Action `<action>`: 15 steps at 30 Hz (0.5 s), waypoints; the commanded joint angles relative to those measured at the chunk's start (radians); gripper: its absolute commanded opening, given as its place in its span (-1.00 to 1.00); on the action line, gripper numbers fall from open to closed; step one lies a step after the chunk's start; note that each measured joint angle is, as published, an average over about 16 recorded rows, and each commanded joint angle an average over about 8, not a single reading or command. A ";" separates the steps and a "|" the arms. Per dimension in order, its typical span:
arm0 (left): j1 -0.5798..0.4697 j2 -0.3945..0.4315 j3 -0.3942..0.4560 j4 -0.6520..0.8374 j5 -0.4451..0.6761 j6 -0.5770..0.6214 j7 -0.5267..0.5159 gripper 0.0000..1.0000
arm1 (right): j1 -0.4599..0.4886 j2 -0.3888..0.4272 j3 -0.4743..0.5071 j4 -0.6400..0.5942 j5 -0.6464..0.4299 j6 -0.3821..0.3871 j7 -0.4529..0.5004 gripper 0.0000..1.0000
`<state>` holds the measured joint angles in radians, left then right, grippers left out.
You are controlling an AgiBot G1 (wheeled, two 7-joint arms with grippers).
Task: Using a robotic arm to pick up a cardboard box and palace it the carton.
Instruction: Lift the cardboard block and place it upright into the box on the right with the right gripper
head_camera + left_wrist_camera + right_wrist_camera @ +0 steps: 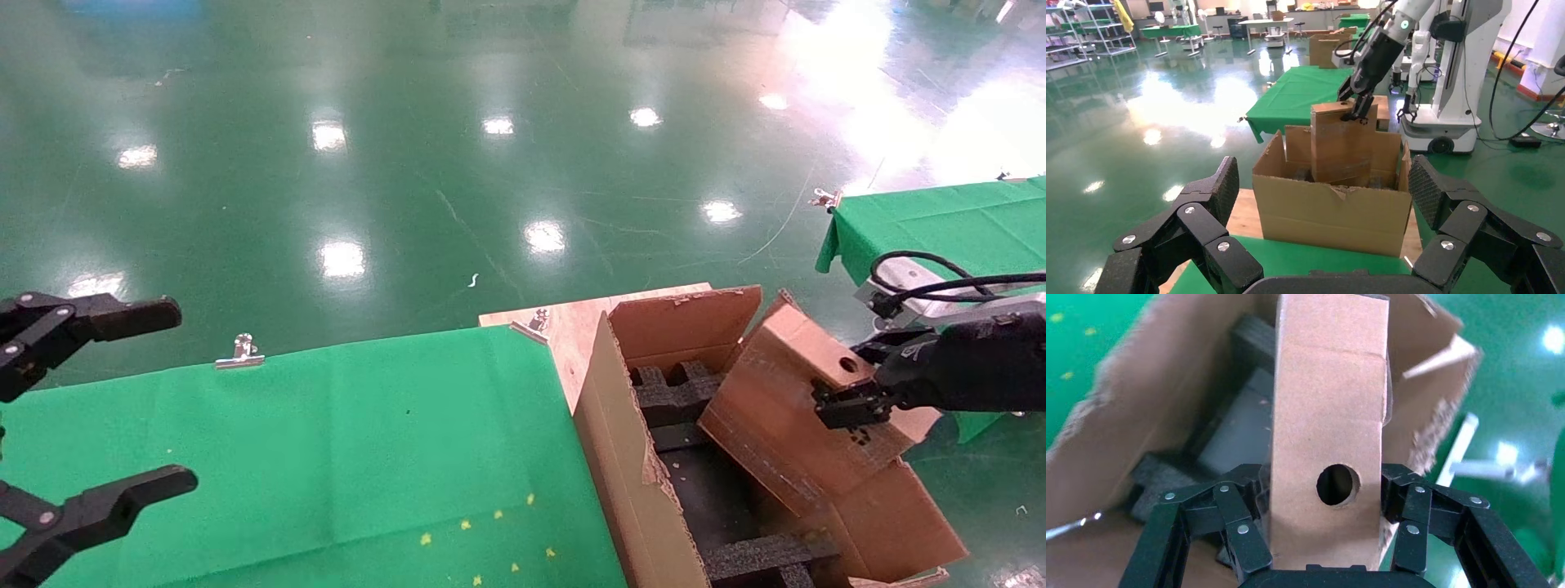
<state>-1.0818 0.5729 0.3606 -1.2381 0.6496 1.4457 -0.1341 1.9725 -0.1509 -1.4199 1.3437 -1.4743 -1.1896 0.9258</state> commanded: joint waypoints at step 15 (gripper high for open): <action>0.000 0.000 0.000 0.000 0.000 0.000 0.000 1.00 | -0.036 -0.001 -0.037 0.011 -0.074 0.029 0.319 -1.00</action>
<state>-1.0818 0.5729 0.3607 -1.2381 0.6496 1.4457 -0.1341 1.9361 -0.1527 -1.4567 1.3547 -1.5520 -1.1575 1.2390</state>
